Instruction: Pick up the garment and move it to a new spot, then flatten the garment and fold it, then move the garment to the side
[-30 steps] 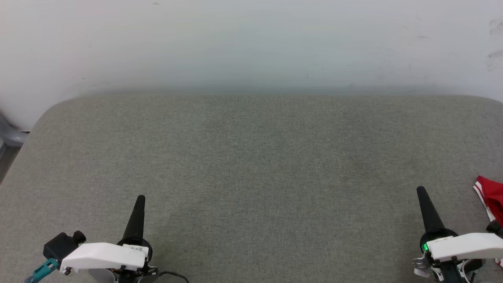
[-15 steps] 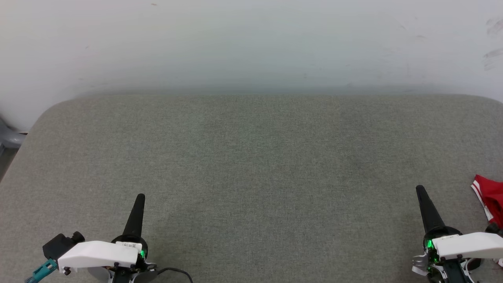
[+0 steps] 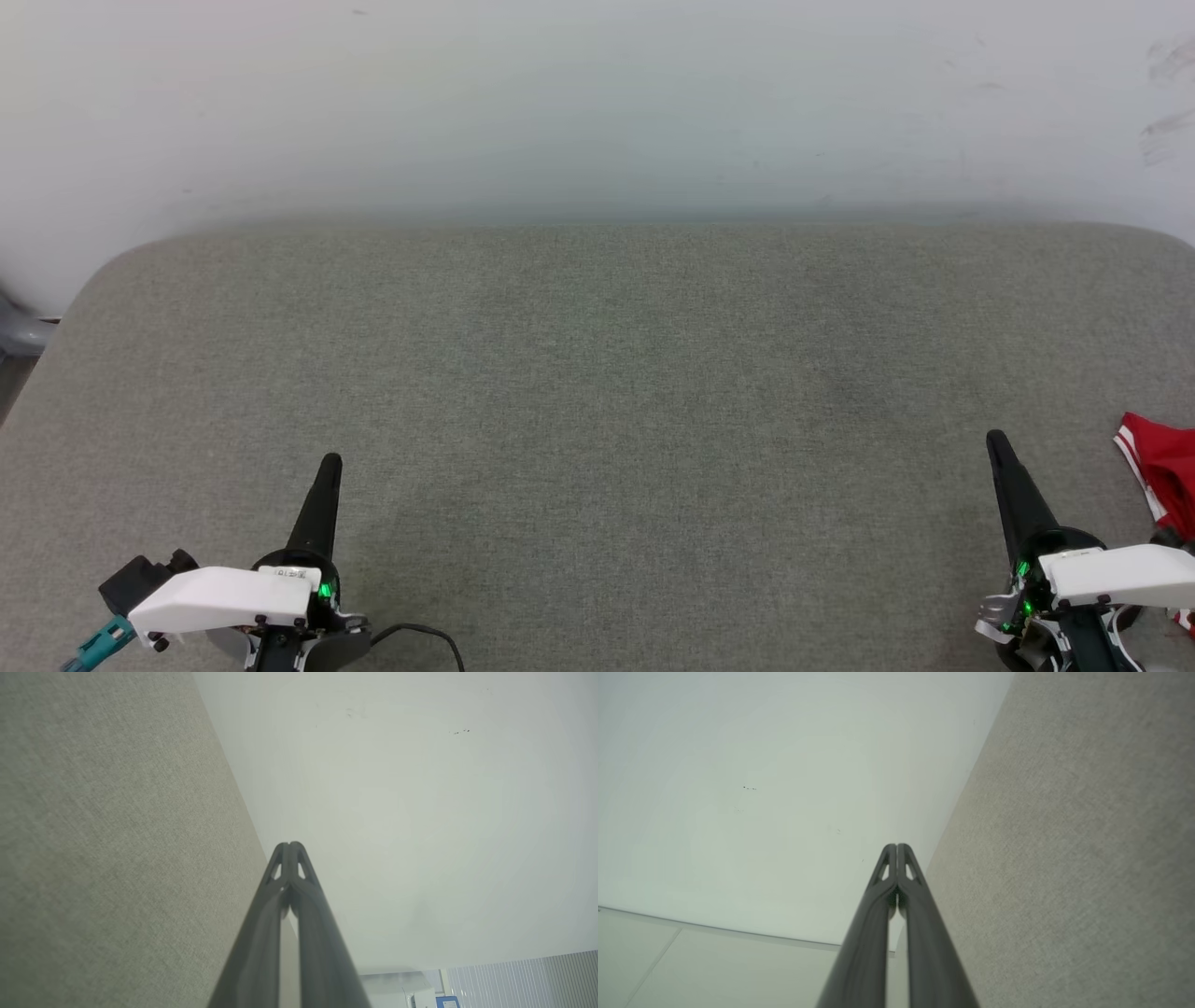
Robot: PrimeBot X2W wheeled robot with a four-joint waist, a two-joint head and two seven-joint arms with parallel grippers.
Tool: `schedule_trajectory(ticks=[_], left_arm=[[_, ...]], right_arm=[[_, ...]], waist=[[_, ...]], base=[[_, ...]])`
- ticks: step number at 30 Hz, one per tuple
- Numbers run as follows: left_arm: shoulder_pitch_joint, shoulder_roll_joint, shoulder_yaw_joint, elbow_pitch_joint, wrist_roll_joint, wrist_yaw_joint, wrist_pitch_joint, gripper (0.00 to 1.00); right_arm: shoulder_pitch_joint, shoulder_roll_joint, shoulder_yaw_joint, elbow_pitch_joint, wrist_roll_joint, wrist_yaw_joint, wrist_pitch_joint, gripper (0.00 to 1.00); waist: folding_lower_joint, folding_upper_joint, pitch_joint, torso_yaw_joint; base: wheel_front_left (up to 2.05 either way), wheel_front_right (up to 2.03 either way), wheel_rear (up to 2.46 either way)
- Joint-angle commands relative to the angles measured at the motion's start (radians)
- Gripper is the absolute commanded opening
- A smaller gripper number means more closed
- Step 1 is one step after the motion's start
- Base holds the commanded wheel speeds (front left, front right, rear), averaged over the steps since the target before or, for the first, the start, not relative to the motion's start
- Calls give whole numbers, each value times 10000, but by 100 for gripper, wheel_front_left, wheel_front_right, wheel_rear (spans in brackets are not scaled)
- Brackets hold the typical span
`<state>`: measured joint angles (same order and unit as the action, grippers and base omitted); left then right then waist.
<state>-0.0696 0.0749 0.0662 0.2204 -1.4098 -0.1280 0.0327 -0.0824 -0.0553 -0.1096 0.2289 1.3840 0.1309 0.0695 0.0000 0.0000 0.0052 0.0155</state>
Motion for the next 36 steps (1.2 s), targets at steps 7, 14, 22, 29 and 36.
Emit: schedule_trajectory(ticks=[7,14,22,29,36], left_arm=[[-259,-49,92,51,-644,-35,201,0],[-319,-66,169,128,-1193,-38,376,0],[-385,-84,239,200,-1716,-38,537,0],[-405,-103,288,252,-2150,-39,674,0],[-418,-111,303,256,-2177,-40,695,0]], right_arm=[[-210,39,-23,32,669,-2,132,0],[-269,48,-33,86,1250,-2,261,0],[-280,58,-43,129,1800,-3,361,0],[-326,67,-52,169,2242,-3,463,0],[-314,69,-52,173,2303,-3,467,0]], waist=[[0,0,-5,-36],[0,0,-10,-74],[0,0,-15,-113],[0,0,-20,-147],[0,0,-21,-155]], base=[[0,0,0],[0,0,0],[0,0,0],[0,0,0],[0,0,0]])
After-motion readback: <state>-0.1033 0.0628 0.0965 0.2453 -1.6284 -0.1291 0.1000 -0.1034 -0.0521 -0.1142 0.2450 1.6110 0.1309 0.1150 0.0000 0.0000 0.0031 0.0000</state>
